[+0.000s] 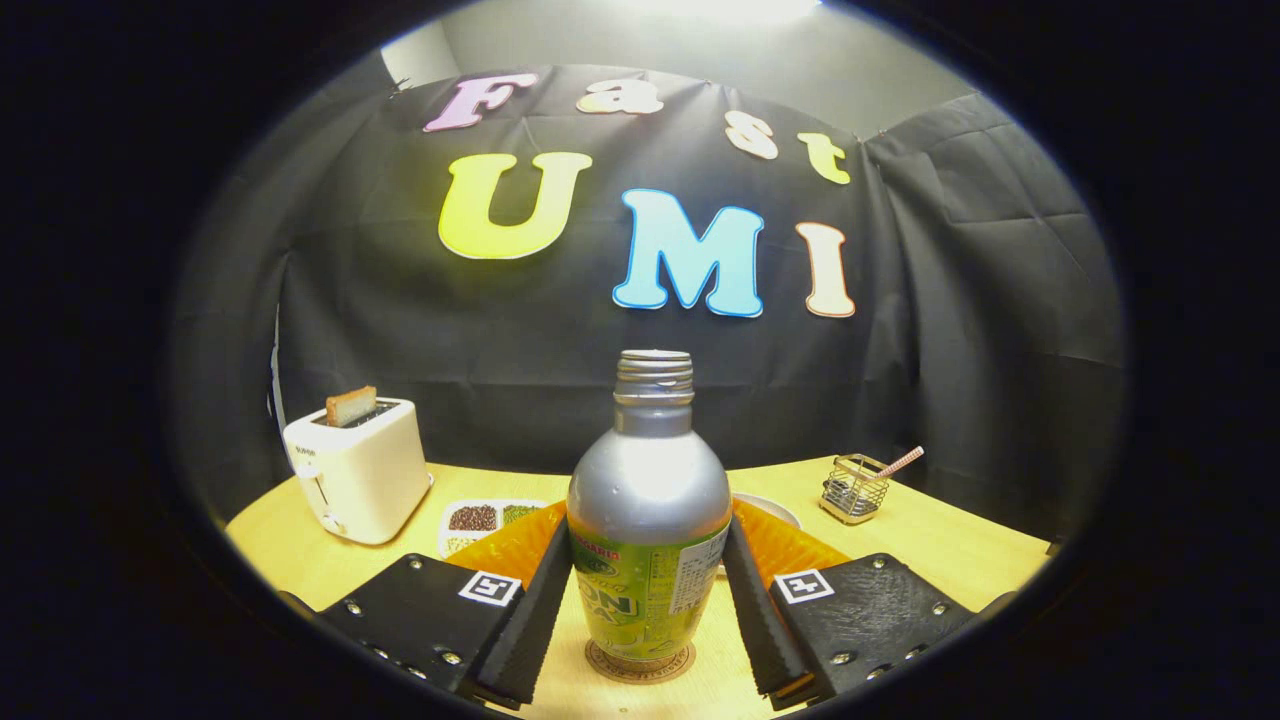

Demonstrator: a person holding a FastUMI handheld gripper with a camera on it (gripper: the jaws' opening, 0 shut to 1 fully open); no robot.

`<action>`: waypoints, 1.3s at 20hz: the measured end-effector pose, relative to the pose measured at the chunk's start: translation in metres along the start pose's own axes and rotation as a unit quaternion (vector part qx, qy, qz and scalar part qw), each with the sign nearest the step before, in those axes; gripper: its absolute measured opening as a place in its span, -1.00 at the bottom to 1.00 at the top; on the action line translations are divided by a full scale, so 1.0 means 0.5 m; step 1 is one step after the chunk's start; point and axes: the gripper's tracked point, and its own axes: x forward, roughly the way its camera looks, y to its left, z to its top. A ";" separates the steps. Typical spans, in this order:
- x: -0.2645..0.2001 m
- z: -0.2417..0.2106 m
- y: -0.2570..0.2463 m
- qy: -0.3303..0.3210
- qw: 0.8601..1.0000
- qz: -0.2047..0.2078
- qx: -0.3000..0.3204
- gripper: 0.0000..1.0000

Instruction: Take the bottle from table, then pour the juice into the cup, finally place the bottle on the coaster

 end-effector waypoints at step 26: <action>0.058 -0.147 0.029 0.019 1.000 0.021 0.000 0.56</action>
